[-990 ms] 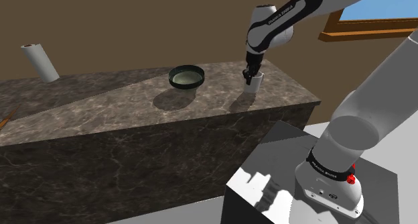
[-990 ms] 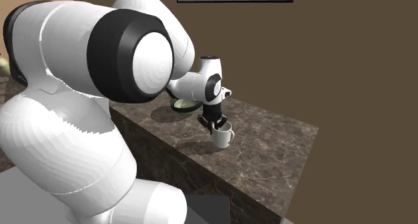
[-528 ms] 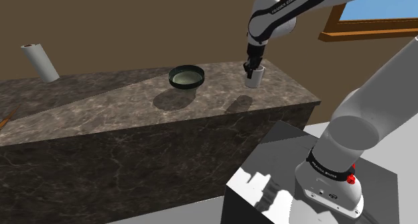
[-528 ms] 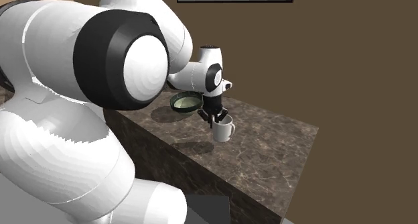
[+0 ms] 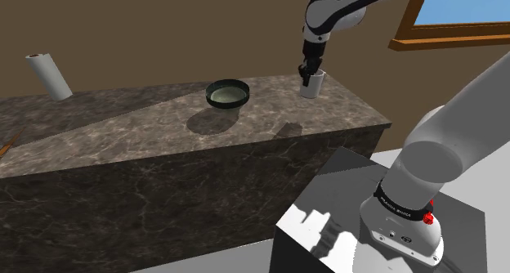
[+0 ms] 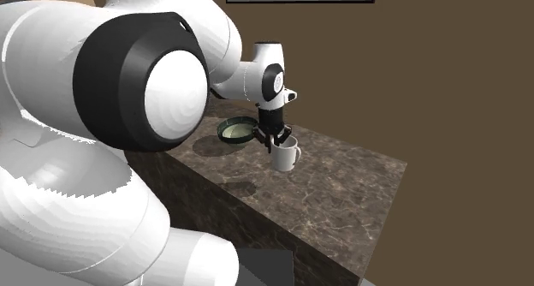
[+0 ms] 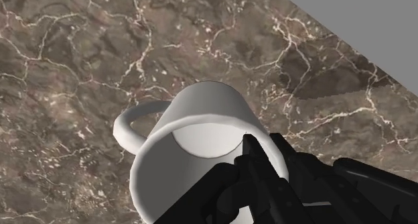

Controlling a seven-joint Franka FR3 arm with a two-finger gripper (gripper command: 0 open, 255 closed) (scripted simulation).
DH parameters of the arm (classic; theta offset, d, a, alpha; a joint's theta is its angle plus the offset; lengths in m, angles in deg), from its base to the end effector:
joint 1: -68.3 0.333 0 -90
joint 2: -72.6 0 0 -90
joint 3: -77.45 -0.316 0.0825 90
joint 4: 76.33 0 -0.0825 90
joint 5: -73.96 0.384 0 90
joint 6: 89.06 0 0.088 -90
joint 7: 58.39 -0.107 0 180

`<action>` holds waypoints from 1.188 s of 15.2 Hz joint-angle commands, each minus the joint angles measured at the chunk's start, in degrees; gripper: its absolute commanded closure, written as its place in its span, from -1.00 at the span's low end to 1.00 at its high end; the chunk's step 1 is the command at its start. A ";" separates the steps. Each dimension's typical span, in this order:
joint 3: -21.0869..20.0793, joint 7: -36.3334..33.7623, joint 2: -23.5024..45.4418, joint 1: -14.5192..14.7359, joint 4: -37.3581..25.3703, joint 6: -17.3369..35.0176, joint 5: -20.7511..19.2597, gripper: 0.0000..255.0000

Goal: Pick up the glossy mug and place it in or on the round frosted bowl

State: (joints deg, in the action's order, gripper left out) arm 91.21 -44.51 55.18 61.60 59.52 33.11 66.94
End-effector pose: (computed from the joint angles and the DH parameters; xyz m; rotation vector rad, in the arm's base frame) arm 0.4253 -0.1677 0.4438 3.0900 -0.0680 0.0721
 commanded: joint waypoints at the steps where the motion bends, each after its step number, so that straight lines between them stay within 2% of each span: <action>1: -0.08 0.08 -0.67 -0.03 -1.06 -1.74 -0.03 1.00; 14: -0.80 0.27 -2.82 0.14 -8.84 -11.65 0.21 1.00; 18: -3.14 -3.16 3.10 2.21 -14.82 -12.04 1.94 1.00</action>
State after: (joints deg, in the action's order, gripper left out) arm 88.64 -46.82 56.81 63.30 46.12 21.11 68.48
